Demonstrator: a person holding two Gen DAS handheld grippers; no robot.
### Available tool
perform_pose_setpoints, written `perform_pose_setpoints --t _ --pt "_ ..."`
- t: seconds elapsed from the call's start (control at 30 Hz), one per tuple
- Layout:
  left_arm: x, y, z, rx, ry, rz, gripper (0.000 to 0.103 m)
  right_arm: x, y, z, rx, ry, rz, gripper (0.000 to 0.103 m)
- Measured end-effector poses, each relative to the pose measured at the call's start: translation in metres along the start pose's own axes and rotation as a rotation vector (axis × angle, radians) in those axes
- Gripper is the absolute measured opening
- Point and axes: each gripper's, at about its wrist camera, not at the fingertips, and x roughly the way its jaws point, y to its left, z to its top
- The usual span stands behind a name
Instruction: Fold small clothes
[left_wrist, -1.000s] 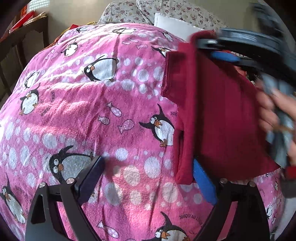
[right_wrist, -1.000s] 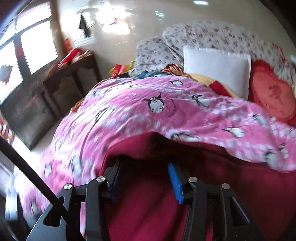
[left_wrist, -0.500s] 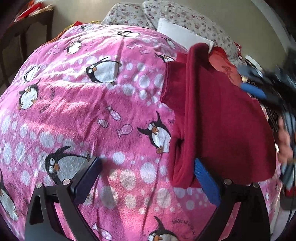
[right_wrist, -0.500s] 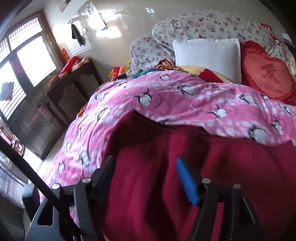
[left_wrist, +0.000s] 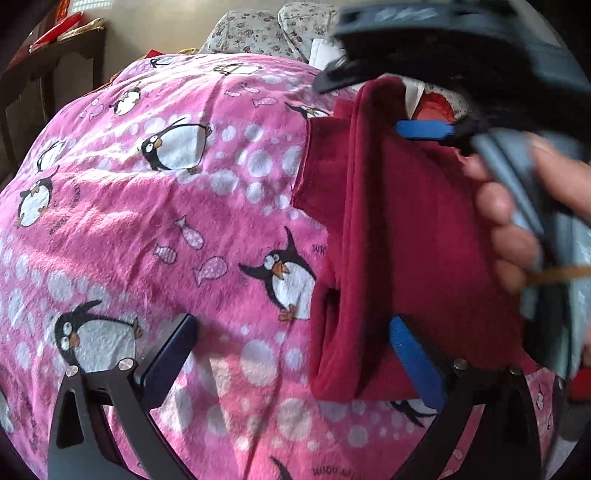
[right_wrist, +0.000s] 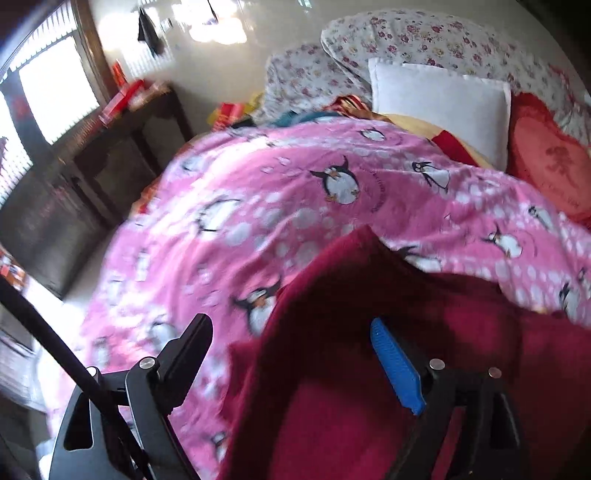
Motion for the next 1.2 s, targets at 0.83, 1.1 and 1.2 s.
perform_pose_setpoints --t 0.83,1.1,1.2 --pt "-0.067 -0.180 0.015 0.363 -0.082 -0.367 0.013 -0.179 -0.137 -0.032 0.046 -0.236 0.050 0.012" --pt "-0.004 -0.287 -0.005 0.494 0.049 -0.403 0.013 -0.201 -0.238 -0.068 0.167 -0.243 -0.076 0.009" --pt "0.028 -0.306 -0.015 0.493 0.113 -0.380 0.013 -0.177 -0.266 -0.079 0.220 -0.194 -0.118 0.009"
